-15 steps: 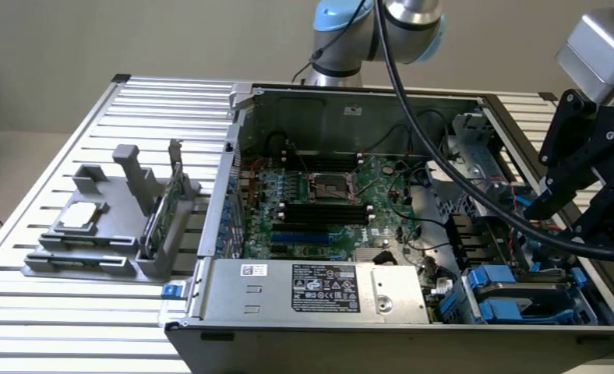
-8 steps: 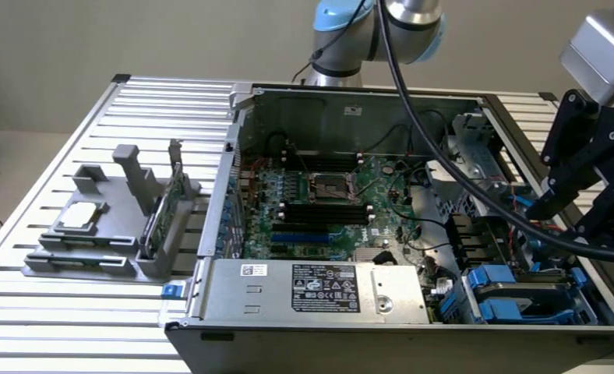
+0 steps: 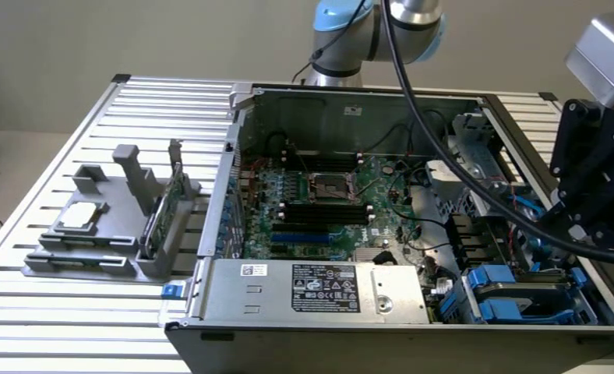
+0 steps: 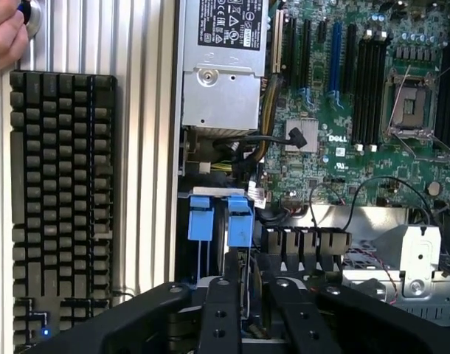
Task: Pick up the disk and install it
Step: 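Insert the disk into the insertion slot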
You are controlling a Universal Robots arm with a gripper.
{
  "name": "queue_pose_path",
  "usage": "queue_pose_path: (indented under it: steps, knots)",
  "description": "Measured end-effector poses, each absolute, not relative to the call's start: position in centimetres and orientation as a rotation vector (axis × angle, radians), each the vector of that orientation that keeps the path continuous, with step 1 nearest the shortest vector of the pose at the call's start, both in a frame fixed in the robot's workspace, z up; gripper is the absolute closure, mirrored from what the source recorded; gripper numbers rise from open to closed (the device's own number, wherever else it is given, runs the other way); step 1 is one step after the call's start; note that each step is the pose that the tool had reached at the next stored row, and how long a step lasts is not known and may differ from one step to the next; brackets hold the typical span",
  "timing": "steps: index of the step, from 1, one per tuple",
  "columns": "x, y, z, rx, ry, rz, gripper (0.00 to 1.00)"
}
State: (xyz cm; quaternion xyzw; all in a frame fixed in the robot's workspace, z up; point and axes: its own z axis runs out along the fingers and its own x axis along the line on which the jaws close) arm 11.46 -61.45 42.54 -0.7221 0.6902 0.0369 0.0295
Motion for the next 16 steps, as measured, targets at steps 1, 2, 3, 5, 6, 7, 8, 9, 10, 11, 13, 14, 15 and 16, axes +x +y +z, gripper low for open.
queue_pose_path:
  steps: [1,2,3,5,6,7,8,9,10,11,13,14,15,16]
  knots:
    - [11.5,-61.4,42.5,-2.228,2.126,0.112,0.80]
    - [11.5,-61.4,42.4,-2.230,2.123,0.110,0.86]
    - [11.6,-61.4,42.3,-2.230,2.120,0.109,0.89]
    - [11.6,-61.4,42.1,-2.231,2.116,0.104,0.89]
    - [11.6,-61.4,41.9,-2.232,2.113,0.102,0.89]
    - [11.7,-61.4,41.8,-2.232,2.111,0.100,0.89]
    - [11.7,-61.4,41.6,-2.232,2.109,0.098,0.89]
    - [11.7,-61.4,41.5,-2.233,2.108,0.097,0.89]
    - [11.7,-61.4,41.3,-2.233,2.106,0.095,0.89]
    - [11.7,-61.3,41.1,-2.234,2.105,0.094,0.89]
    - [11.8,-61.3,40.8,-2.235,2.102,0.092,0.89]
    - [11.8,-61.3,40.6,-2.235,2.100,0.091,0.89]
    - [11.9,-61.3,40.4,-2.236,2.099,0.091,0.89]
    - [11.9,-61.2,40.2,-2.237,2.098,0.090,0.89]
